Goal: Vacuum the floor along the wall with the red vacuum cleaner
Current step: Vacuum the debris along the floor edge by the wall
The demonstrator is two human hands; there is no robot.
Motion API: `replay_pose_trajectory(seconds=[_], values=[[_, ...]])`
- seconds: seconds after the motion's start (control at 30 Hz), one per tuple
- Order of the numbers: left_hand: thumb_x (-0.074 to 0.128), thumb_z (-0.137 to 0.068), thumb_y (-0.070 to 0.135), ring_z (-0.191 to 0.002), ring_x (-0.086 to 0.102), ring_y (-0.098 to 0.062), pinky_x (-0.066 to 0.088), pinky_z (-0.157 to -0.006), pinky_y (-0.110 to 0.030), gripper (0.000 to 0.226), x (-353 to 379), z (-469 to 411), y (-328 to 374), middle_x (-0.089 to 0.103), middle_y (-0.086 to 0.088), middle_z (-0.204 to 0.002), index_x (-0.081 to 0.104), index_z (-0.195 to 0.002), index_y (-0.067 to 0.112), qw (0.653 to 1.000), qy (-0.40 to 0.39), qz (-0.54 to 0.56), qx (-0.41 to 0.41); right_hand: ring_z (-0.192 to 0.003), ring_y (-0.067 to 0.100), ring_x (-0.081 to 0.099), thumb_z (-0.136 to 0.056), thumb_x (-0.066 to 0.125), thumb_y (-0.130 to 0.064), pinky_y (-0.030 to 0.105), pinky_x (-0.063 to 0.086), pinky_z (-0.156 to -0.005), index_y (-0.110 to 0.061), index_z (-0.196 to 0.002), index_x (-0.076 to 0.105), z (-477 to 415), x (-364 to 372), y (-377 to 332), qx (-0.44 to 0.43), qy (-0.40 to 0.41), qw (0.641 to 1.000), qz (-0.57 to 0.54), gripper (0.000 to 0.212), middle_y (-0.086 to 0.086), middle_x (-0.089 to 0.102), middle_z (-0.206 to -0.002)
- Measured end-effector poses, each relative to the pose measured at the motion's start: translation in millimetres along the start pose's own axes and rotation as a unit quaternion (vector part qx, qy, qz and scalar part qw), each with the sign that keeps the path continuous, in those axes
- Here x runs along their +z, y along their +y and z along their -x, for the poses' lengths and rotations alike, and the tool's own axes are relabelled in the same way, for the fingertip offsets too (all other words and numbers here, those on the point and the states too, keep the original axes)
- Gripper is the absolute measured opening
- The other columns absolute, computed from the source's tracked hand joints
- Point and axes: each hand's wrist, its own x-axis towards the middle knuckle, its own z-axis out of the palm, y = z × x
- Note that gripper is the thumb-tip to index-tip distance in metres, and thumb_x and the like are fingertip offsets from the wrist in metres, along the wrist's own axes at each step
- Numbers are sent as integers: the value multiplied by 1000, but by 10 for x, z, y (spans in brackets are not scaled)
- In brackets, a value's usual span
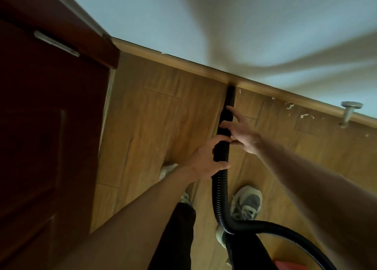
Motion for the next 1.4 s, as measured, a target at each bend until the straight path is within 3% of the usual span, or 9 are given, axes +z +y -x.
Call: replay_pose_trajectory(seconds=[0.27,0.4,0.5,0.6,0.87,1.0,1.2,1.3,1.4], values=[[71,-86,7,-104,62,-23,63,-66,-40,56,-65,101,-51,50,6,-115,47,-126,40,1000,1,-5,-6,-87,20,69,-92,62,-9,26,57,-55,-38,-147,39,57,139,3,-18,-10,1000,3,66,3,62,-111],[70,-87,7,-106,61,-27,63,-67,-40,55,-70,112,-102,50,-2,-120,49,-124,41,1000,3,-6,-2,-88,19,69,-90,64,-10,37,63,-66,-47,-127,48,54,121,-1,-23,-26,999,14,55,-3,61,-101],[70,-87,7,-106,61,-27,62,-64,-31,55,-45,58,-84,51,0,-119,49,-125,41,1000,6,-16,2,-90,20,68,-92,62,-9,36,63,-66,-42,-141,43,25,75,1,-28,-25,999,11,62,-4,59,-103],[71,-88,8,-109,60,-24,62,-73,-33,56,12,-9,-41,51,5,-120,48,-126,42,1000,-4,-28,-1,-91,20,67,-92,61,-8,27,58,-55,-39,-149,37,29,-20,15,-17,-26,999,-6,69,1,59,-110],[74,-86,15,-112,58,-19,55,-91,-45,59,252,-181,38,49,20,-118,47,-130,45,995,-27,-92,9,-92,22,69,-93,60,-6,33,59,-63,-38,-152,33,71,-414,190,-1,-17,997,-76,72,1,59,-108],[75,-85,20,-115,53,-7,53,-94,-35,60,460,-240,65,52,10,-125,47,-134,42,992,-36,-118,37,-93,23,68,-94,60,-7,30,57,-63,-40,-151,34,117,-645,325,13,-2,994,-111,71,3,60,-107],[76,-84,25,-113,51,2,44,-85,-18,62,690,-322,117,51,15,-125,46,-134,45,989,-37,-134,47,-102,25,66,-95,60,-4,43,56,-81,-39,-151,34,178,-924,442,23,6,987,-156,71,11,60,-126],[76,-84,23,-107,53,8,45,-79,-14,62,703,-345,145,51,19,-121,46,-133,46,988,-32,-142,45,-100,24,67,-95,62,-5,40,57,-76,-38,-152,33,165,-947,453,13,2,986,-164,72,11,61,-128],[77,-84,19,-103,55,7,53,-80,-19,60,678,-346,119,55,12,-118,49,-132,41,989,-17,-141,51,-89,21,70,-95,63,-6,30,57,-55,-37,-153,32,123,-902,456,0,-3,988,-155,73,9,61,-123]])
